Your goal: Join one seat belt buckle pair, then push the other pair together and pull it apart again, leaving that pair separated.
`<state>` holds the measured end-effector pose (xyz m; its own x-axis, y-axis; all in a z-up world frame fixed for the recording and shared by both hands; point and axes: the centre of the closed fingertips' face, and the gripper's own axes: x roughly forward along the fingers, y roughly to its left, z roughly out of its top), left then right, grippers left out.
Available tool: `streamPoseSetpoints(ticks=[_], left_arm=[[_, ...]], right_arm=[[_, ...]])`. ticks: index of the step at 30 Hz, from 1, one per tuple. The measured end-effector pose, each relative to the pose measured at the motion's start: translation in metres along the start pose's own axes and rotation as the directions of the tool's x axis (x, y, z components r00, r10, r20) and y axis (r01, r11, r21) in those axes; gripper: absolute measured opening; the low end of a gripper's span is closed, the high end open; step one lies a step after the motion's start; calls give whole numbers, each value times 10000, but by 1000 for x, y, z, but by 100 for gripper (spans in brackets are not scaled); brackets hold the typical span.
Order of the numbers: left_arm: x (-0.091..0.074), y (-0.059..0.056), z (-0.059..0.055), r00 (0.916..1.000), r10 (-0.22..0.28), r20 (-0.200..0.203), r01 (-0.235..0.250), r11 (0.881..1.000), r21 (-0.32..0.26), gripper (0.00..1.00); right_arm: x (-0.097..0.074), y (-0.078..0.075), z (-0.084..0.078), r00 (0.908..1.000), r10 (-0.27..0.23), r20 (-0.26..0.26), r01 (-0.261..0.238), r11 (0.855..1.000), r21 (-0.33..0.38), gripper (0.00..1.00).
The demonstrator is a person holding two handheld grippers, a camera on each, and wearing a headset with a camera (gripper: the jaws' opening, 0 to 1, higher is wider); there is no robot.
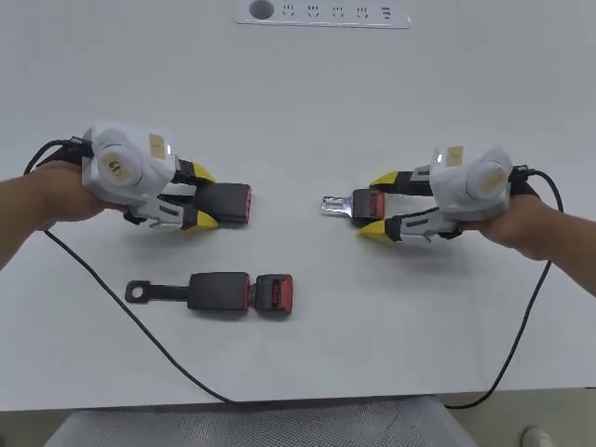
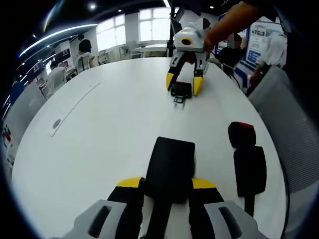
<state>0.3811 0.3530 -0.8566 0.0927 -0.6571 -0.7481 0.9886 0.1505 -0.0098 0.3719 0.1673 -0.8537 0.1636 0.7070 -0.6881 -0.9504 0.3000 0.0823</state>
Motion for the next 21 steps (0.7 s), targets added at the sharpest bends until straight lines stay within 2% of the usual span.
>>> streamPoseSetpoints(ticks=[9, 21], left_arm=[[1, -2, 0, 9999, 1, -151, 1, 9999, 135, 35], [0, -3, 0, 9991, -36, -422, 43, 9998, 180, 35]], right_arm=[[3, -3, 1, 9998, 124, 134, -119, 9994, -334, 37], [3, -1, 2, 9988, 244, 435, -226, 9989, -411, 36]])
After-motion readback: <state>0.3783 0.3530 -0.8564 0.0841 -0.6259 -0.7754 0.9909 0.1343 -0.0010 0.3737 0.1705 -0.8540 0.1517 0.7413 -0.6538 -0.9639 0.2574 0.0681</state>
